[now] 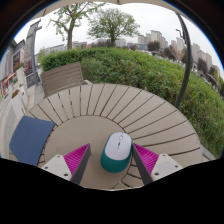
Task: Arrange mouse
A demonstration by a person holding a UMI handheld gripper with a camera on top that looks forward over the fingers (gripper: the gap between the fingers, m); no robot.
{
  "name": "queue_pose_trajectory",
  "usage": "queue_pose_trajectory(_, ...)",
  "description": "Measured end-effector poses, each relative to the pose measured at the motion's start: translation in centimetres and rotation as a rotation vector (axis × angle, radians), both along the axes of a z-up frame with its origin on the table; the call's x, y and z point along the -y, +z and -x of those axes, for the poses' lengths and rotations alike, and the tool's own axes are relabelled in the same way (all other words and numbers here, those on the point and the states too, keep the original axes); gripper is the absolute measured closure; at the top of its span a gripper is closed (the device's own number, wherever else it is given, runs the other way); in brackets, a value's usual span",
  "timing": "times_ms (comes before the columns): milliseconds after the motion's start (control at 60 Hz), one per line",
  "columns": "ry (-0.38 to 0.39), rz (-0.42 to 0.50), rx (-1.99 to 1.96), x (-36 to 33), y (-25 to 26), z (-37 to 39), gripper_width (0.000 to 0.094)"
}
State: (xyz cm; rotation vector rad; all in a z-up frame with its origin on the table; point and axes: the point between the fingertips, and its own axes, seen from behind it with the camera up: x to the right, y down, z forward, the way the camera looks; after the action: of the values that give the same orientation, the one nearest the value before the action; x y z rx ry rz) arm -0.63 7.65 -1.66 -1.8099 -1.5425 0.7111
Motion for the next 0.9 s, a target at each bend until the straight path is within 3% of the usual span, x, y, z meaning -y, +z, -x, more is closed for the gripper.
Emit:
queue_pose_trajectory(183, 0.012, 0.021, 0.006, 0.0, 0.0, 1.1, 0.0079)
queue_pose_trajectory(283, 0.028, -0.002, 0.001, -0.1, 0.0, 1.1, 0.0122)
queue_pose_trajectory(350, 0.039, -0.007, -0.005, 0.0, -0.1, 1.2, 0.0272)
queue_pose_trajectory(383, 0.054, -0.011, -0.003, 0.1, 0.0, 1.2, 0.046)
queue_pose_trajectory(433, 0.068, -0.008, 0.006, 0.4, 0.0, 1.3, 0.0488)
queue_pose_trajectory(517, 0.077, -0.028, 0.038, 0.3, 0.5, 1.4, 0.0496)
queue_pose_trajectory(633, 0.058, 0.005, 0.0, 2.0, 5.3, 2.9, 0.0496)
queue_pose_trajectory(783, 0.127, 0.062, -0.063, 9.6, 11.8, 5.5, 0.0497)
queue_pose_trajectory(900, 0.162, 0.116, -0.075, 16.8, 13.1, 6.4, 0.0498)
